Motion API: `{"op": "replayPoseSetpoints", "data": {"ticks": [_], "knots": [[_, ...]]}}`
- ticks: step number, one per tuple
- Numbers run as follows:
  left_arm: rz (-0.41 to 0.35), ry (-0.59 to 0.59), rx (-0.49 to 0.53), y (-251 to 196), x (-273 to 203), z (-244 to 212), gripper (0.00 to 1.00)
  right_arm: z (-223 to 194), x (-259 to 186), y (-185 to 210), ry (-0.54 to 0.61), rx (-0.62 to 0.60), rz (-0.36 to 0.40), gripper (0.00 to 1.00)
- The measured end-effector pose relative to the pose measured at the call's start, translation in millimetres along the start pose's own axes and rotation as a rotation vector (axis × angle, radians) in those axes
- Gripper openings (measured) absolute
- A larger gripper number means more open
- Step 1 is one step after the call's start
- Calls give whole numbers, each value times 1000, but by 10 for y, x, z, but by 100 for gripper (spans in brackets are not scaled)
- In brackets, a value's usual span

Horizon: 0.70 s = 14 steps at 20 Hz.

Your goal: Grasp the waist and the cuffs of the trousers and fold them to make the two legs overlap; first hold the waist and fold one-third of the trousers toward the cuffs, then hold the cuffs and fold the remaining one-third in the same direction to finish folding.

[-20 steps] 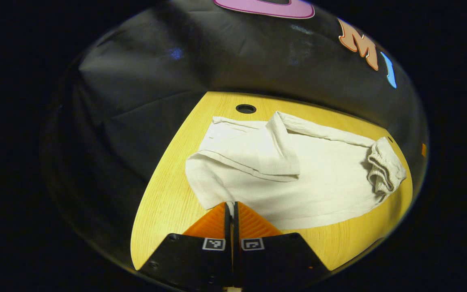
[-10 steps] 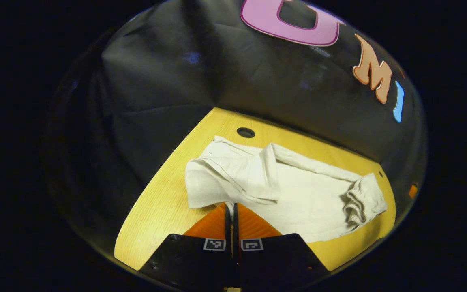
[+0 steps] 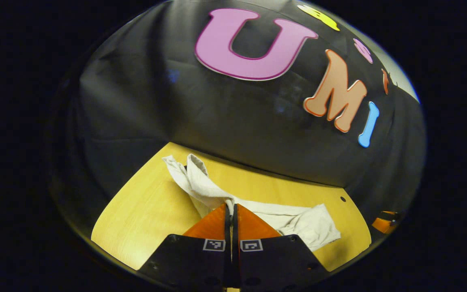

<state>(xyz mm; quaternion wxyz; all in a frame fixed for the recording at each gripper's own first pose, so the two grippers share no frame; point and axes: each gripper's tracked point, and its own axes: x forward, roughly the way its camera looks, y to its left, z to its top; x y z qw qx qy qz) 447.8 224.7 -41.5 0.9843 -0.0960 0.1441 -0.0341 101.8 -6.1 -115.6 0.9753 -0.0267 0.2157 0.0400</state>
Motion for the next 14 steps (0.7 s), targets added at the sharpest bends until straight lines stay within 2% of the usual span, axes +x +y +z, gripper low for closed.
{"op": "replayPoseSetpoints", "data": {"ticks": [7,14], "knots": [[-146,-18,118,-1234,104,77,0,-79,-115,-452,-1,34,-5,97],[-281,-1,230,-2424,84,-178,0,-165,-168,-793,3,48,-6,97]]}}
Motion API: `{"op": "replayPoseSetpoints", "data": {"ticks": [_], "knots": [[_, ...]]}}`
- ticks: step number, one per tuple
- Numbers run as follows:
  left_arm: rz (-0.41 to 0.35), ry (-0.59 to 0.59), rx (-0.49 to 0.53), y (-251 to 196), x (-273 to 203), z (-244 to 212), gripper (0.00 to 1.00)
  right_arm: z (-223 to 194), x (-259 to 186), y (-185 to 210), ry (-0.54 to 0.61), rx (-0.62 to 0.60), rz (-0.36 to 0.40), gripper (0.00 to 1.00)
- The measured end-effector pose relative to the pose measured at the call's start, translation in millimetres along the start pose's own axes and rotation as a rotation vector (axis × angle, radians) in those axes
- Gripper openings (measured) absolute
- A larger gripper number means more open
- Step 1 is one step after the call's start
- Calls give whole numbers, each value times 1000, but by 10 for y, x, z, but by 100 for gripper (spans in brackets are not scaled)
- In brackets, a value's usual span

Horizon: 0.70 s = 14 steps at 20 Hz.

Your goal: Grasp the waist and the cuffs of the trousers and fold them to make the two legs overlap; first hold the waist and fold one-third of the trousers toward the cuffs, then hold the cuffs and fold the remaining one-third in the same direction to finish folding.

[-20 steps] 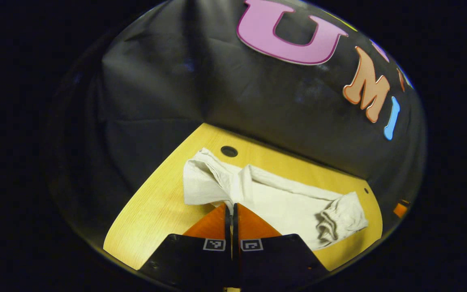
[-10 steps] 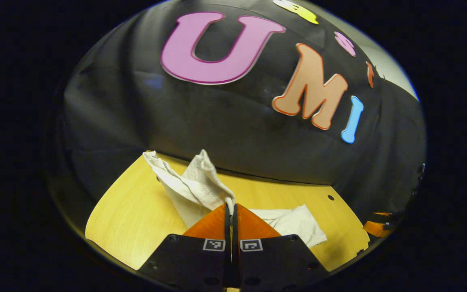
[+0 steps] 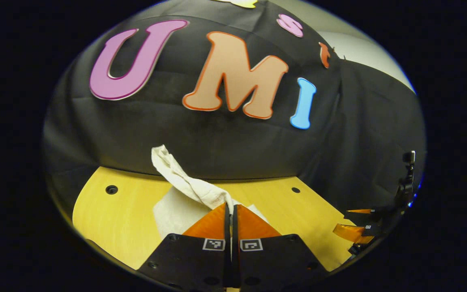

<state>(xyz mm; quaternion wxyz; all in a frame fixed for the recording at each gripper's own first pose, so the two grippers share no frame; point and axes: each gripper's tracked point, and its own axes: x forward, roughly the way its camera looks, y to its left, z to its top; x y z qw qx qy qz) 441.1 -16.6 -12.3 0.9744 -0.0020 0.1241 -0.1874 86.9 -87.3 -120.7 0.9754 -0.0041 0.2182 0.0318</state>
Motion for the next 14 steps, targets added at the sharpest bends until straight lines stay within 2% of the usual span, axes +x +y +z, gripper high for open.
{"op": "replayPoseSetpoints", "data": {"ticks": [5,11,13,14], "knots": [[-36,72,115,-544,195,-422,0,-95,-18,-189,12,5,-1,98],[-57,210,88,-808,320,-1195,0,-129,-55,-306,16,14,-4,98],[-43,248,70,-817,323,-1341,4,-148,-61,-292,19,17,1,98],[-39,260,59,-840,315,-1387,10,-136,-72,-274,18,21,7,99]]}}
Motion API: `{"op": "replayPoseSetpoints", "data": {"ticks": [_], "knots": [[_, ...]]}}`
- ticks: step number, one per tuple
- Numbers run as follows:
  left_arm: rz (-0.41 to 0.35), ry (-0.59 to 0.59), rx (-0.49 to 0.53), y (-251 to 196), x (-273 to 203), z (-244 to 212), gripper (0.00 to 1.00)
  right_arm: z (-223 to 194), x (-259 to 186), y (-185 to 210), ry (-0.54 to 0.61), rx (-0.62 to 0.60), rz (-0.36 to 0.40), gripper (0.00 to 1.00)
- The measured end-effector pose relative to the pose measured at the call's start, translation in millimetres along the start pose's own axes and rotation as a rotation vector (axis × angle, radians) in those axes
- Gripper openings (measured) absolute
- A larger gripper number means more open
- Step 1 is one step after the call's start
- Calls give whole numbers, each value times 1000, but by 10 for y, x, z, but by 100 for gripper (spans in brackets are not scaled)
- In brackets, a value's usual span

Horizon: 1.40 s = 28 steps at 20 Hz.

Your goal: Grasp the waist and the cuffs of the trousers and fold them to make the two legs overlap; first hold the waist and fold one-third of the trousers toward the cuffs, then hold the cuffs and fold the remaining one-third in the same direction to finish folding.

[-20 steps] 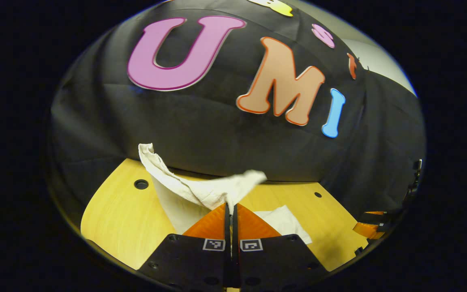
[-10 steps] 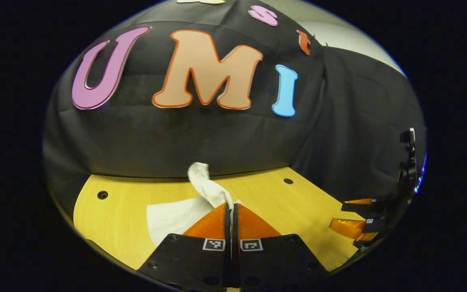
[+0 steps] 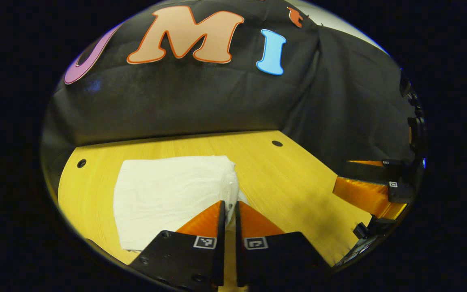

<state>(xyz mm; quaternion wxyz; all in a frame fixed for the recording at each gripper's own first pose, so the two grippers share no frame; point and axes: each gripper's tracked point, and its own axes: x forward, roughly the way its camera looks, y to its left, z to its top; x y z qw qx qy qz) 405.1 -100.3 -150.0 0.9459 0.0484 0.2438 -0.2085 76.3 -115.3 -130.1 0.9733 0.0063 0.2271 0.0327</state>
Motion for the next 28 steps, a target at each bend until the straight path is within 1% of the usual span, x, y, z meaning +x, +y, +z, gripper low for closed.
{"op": "replayPoseSetpoints", "data": {"ticks": [1,2,3,4,5,6,7,8,9,10,12,13,16,19,23,28], "knots": [[-5,-3,-16,-15,-32,2,18,15,-13,19,-3,5,5,97],[-17,-16,-30,-47,-68,11,39,38,-28,47,-8,10,11,97],[-1,-34,-36,4,-125,41,60,51,-39,83,-14,19,18,98],[32,-52,-30,94,-203,85,81,76,-53,136,-18,32,28,97],[58,-71,-24,178,-341,140,94,95,-60,194,-25,44,38,98],[79,-87,-23,271,-441,172,97,124,-79,248,-36,52,47,96],[92,-100,-29,332,-572,210,95,181,-104,297,-52,56,56,98],[108,-113,-38,400,-686,214,95,240,-125,355,-74,59,65,94],[130,-130,-48,516,-828,244,94,283,-162,414,-94,63,76,96],[154,-152,-57,644,-949,279,94,336,-203,472,-111,65,85,92],[205,-189,-74,863,-1224,321,95,411,-279,595,-137,66,101,92],[225,-208,-82,954,-1358,329,94,418,-328,664,-145,63,109,96],[271,-256,-116,1192,-1684,350,94,474,-474,820,-184,39,117,96],[313,-281,-122,1386,-1935,309,94,425,-612,995,-183,30,131,96],[329,-287,-135,1466,-2141,213,94,382,-713,1120,-188,25,132,96],[316,-278,-150,1471,-2179,110,94,371,-757,1164,-181,25,126,96]]}}
